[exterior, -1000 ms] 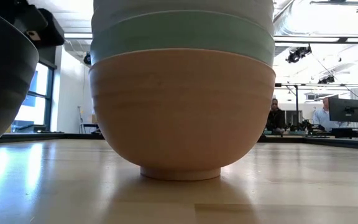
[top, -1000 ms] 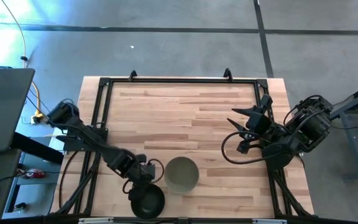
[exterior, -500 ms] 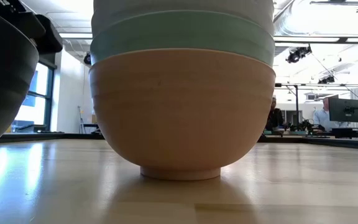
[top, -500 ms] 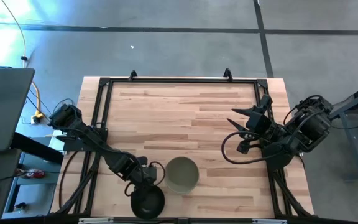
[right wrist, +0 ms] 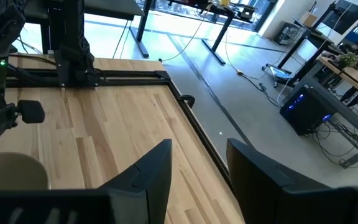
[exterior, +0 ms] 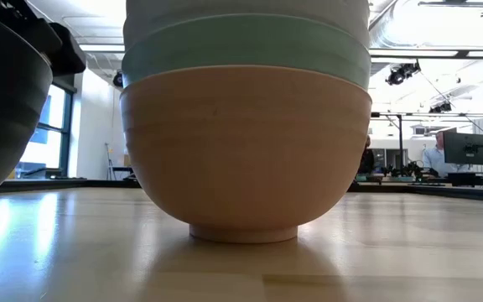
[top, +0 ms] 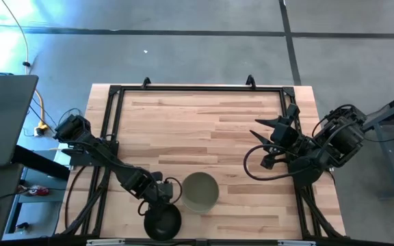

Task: Nest bowls inside each other
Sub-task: Stack the black bowl on top of the gray bowl

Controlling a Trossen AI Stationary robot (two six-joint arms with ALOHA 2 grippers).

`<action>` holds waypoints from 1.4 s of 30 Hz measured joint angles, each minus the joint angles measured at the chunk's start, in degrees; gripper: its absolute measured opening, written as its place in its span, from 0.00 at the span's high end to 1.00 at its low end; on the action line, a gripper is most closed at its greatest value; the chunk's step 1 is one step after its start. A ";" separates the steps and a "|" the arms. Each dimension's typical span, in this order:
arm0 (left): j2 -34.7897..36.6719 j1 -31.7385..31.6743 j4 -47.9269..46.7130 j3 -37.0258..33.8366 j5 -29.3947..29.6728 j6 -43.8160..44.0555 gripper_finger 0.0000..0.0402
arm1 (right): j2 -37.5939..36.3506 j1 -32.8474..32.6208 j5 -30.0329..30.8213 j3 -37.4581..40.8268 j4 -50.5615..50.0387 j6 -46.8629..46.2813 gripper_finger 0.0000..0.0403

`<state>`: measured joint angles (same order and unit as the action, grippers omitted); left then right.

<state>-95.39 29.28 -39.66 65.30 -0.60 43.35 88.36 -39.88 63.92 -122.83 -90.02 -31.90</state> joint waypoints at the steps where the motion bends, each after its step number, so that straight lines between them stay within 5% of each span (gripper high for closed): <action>1: 0.00 -0.02 0.02 0.00 0.01 -0.01 0.68 | 0.00 0.00 0.00 0.00 0.00 0.00 0.64; 11: 0.00 -0.09 0.14 0.00 0.42 -0.02 0.79 | 0.00 0.01 -0.02 0.00 0.00 -0.15 0.64; 25: 0.00 -0.11 1.39 0.00 0.98 -0.02 0.67 | 0.00 0.00 -0.63 0.00 0.00 -0.15 0.64; 42: -4.50 0.09 5.48 0.00 -1.30 -0.28 0.67 | 0.02 0.00 -2.03 0.00 0.02 -0.17 0.64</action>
<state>-99.89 29.36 -34.18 65.30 -1.90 43.07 88.38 -39.88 61.89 -122.83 -90.00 -32.08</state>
